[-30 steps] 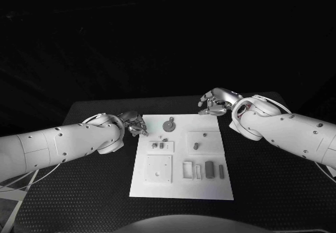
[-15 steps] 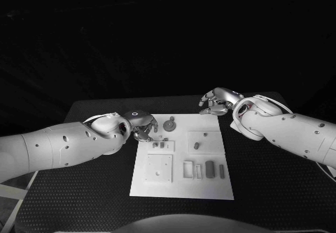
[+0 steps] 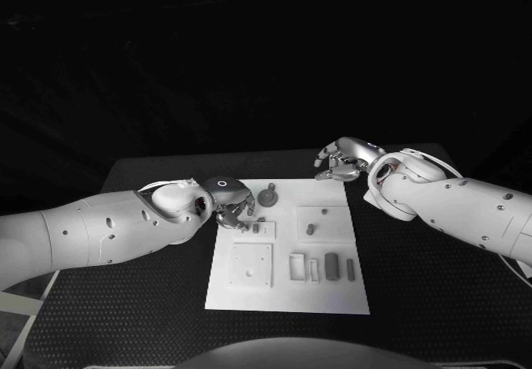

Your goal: Assemble the parts on the task board

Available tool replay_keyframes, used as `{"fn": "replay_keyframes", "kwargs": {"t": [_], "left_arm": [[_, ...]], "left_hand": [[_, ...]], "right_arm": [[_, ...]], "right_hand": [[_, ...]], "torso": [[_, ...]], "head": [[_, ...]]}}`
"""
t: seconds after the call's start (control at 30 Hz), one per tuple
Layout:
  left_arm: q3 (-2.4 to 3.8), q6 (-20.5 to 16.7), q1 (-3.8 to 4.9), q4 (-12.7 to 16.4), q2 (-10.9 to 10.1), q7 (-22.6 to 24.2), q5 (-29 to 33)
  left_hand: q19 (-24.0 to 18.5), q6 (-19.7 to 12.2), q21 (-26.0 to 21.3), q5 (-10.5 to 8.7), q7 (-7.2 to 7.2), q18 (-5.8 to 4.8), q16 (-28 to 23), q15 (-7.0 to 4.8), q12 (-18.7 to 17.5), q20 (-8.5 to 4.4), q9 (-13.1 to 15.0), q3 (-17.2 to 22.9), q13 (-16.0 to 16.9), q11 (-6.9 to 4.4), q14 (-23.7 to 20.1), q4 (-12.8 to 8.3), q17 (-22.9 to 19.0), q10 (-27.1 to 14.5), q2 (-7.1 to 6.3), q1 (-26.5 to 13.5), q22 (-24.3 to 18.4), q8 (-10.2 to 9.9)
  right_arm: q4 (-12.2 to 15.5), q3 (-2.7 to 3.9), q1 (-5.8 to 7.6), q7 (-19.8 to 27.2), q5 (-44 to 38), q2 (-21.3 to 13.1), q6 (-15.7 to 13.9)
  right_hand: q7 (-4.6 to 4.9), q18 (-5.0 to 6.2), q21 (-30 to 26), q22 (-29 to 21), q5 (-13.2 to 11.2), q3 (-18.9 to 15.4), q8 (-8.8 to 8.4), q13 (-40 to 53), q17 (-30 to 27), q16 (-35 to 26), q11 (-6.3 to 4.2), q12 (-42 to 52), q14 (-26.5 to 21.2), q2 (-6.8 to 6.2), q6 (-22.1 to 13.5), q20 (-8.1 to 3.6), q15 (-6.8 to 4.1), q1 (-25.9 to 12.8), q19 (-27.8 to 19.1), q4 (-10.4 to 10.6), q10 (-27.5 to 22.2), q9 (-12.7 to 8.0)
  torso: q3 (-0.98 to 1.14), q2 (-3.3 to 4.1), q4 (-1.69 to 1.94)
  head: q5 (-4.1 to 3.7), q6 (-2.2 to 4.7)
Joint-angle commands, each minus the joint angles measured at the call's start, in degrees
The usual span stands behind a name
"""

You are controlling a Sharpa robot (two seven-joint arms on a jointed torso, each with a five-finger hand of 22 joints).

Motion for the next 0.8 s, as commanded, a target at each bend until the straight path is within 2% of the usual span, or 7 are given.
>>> {"fn": "replay_keyframes", "kwargs": {"t": [0.03, 0.47, 0.8], "left_arm": [[0.00, 3.8, -0.11, -0.2, 0.2, 0.1, -1.3], [0.01, 5.1, -0.52, -1.5, 1.1, -1.9, -1.3], [0.02, 4.3, -1.00, -2.6, 1.6, -2.2, -1.3]], "left_hand": [[-0.5, 0.5, 0.1, 0.22, 0.32, 0.60, -0.3, 0.00, -0.4, 0.01, -0.3, 0.1, -0.2, 0.12, -0.5, 0.6, -0.2, -0.4, -0.03, -0.7, 1.3, -0.3], [-1.0, 0.4, 0.1, -0.24, 0.64, 0.71, -0.2, 0.18, -0.5, 0.19, -1.8, 0.1, -0.9, 0.42, -0.8, 3.7, -0.9, -0.6, -0.71, -2.9, 1.2, -1.2], [-1.0, 0.7, 0.2, -0.24, 0.55, 0.81, 0.0, 0.14, -0.5, 0.17, -2.1, 0.3, -1.2, 0.33, -0.7, 5.2, -1.2, -0.5, 0.07, -3.6, 1.2, -1.2]], "right_arm": [[0.0, 0.04, -0.01, 0.5, 0.1, 0.1, 0.2], [0.0, 0.04, -0.01, 0.4, 0.1, 0.1, 0.2], [0.0, 0.04, -0.01, 0.4, 0.1, 0.1, 0.2]], "right_hand": [[0.24, 0.94, -0.3, 0.3, 0.1, -0.2, -0.21, -0.1, 0.1, -0.3, 0.20, 0.1, 0.1, 0.64, 0.0, -0.17, 0.41, -0.2, 0.3, 0.1, -0.1, 0.1], [0.23, 0.94, -0.3, 0.3, 0.1, -0.1, -0.21, -0.1, 0.1, -0.3, 0.19, 0.2, 0.1, 0.66, 0.0, -0.19, 0.40, -0.1, 0.3, 0.0, -0.1, 0.1], [0.23, 0.94, -0.3, 0.3, 0.1, -0.1, -0.21, -0.1, 0.1, -0.3, 0.19, 0.2, 0.1, 0.68, 0.0, -0.19, 0.40, -0.1, 0.3, 0.0, -0.1, 0.1]], "torso": [[0.06, -0.04, -0.04], [0.01, -0.01, -0.01], [-0.02, -0.03, 0.05]], "head": [[0.02, -0.12], [-0.02, -0.18], [-0.14, -0.21]]}}
